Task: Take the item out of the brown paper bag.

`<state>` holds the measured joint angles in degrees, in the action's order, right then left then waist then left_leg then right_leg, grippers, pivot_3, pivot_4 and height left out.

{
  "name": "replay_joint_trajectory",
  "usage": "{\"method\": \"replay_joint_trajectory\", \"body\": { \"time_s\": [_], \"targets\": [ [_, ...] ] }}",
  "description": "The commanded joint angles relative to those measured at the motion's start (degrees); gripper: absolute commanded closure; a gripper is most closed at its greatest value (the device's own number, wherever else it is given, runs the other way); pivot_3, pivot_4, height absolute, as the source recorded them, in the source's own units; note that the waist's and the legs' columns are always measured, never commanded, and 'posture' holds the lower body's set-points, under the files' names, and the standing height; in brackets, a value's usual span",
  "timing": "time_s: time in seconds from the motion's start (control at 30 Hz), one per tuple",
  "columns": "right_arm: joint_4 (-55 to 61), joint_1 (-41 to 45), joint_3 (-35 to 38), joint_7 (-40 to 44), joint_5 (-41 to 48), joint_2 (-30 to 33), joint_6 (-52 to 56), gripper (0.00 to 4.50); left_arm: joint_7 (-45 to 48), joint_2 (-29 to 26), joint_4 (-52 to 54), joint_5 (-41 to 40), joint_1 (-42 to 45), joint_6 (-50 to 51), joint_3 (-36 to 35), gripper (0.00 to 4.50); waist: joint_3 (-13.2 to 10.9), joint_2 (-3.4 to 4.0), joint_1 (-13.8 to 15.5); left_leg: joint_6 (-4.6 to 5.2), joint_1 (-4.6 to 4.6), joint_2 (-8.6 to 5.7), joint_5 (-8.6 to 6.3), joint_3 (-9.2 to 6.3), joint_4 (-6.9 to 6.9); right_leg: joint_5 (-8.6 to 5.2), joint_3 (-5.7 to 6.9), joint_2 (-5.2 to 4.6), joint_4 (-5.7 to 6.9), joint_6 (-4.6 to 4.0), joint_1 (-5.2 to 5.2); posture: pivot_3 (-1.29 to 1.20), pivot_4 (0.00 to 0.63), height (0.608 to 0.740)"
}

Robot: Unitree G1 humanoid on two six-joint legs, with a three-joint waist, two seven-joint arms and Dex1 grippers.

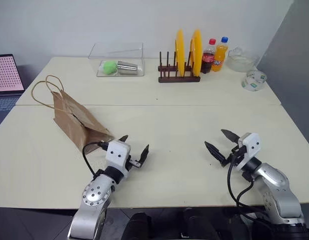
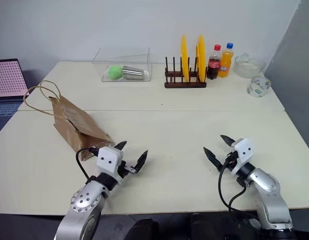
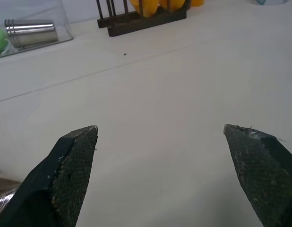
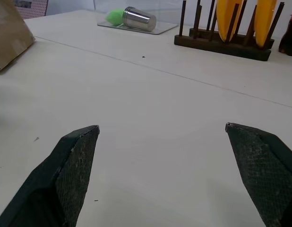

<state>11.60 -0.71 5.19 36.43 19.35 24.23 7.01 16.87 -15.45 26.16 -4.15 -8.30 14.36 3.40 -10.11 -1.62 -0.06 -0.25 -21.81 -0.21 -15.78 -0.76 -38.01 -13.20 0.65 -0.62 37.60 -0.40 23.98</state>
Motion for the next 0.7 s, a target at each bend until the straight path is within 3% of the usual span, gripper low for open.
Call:
{"method": "replay_joint_trajectory", "body": {
  "time_s": [0.03, 0.4, 0.7],
  "targets": [
    [4.84, 2.33, -0.58, 1.94, 2.26, 1.42, 1.91, 0.0, -1.71, 0.34, 4.49, 0.5, 1.18, 0.57, -1.26, 0.02, 0.0, 0.0, -0.02, 0.0, 0.0, 0.0, 0.0, 0.0, 0.0, 0.0, 0.0, 0.0, 0.0, 0.0, 0.0, 0.0, 0.15, 0.74],
    [9.9, 25.21, -3.99, 11.39, 19.22, 8.13, 25.67, 0.0, -15.92, 9.36, 22.06, -4.51, 2.09, 18.48, -15.83, 0.02, -0.07, -0.08, -0.03, 0.0, -0.03, 0.0, 0.0, -0.08, -0.07, 0.0, 0.05, 0.02, 0.09, 0.0, 0.01, 0.0, 0.15, 0.74],
    [3.36, 34.65, -6.15, 18.82, 20.72, 9.24, 28.93, 0.0, -24.12, 10.91, 25.85, -9.99, 15.1, 34.06, -29.51, 0.02, -0.05, -0.16, 0.1, 0.0, 0.0, -0.05, 0.01, -0.14, -0.14, 0.01, 0.11, 0.0, 0.05, 0.01, -0.12, 0.0, 0.15, 0.74]
  ]
}}
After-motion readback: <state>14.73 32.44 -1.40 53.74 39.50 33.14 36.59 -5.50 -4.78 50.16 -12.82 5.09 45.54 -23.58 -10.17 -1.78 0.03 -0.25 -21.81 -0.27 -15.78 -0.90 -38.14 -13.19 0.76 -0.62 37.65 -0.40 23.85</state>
